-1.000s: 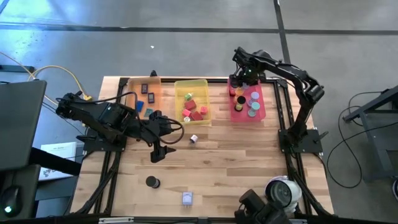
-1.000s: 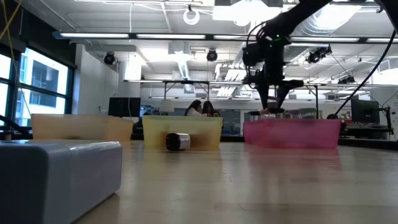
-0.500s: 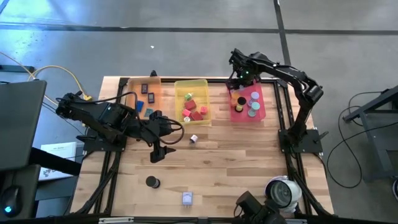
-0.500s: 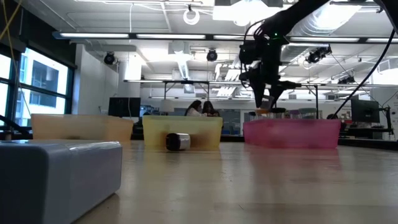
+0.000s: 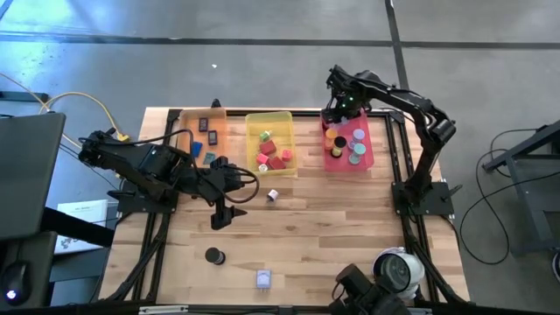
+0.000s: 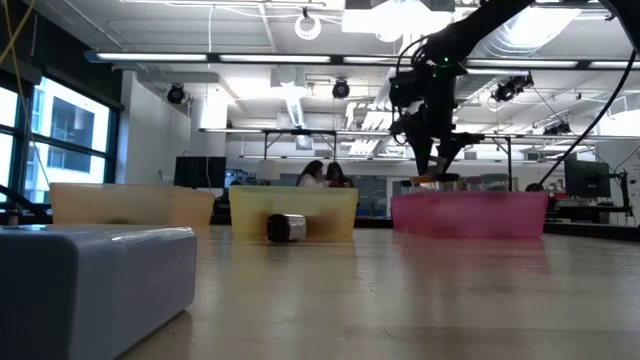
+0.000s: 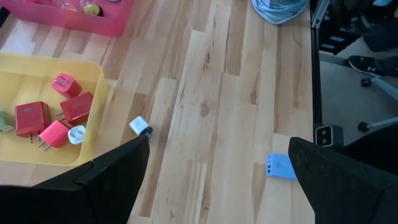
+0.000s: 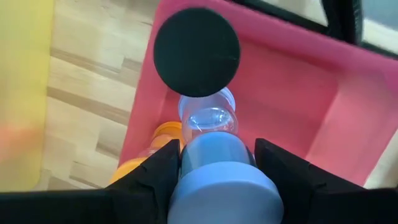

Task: Pick & Place Office items
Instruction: Put the purple sand timer into the pink bin

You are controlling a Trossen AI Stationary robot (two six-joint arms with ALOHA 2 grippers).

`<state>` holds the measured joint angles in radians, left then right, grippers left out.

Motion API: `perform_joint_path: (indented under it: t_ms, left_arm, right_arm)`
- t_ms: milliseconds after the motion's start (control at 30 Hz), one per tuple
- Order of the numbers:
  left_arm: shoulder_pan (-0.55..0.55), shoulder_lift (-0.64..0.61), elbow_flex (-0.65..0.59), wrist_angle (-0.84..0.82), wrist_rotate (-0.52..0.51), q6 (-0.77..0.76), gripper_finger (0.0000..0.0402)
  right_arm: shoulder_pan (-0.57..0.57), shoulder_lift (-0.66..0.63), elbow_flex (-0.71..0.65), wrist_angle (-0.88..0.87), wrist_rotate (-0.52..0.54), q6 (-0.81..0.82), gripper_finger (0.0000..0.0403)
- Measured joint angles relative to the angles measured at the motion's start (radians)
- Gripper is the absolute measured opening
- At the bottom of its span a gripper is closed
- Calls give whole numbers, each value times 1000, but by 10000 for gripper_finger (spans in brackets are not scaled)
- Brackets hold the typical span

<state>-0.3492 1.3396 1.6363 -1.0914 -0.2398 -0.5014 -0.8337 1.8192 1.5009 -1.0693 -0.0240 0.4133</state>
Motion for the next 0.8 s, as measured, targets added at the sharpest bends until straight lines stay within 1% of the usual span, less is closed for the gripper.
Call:
perform_joint_path:
  t_ms: [100, 367, 500, 800]
  left_arm:
    - [1, 0, 0, 12, -2, 0, 376]
    - [13, 0, 0, 35, -6, -1, 376]
    - [21, 0, 0, 45, -10, -6, 376]
    - [21, 0, 0, 52, -10, -8, 376]
  right_arm:
    - [7, 24, 0, -11, -10, -11, 178]
    - [34, 52, 0, -4, 25, -15, 178]
    - [34, 52, 0, 4, 46, 9, 178]
    - [32, 53, 0, 5, 47, 89, 178]
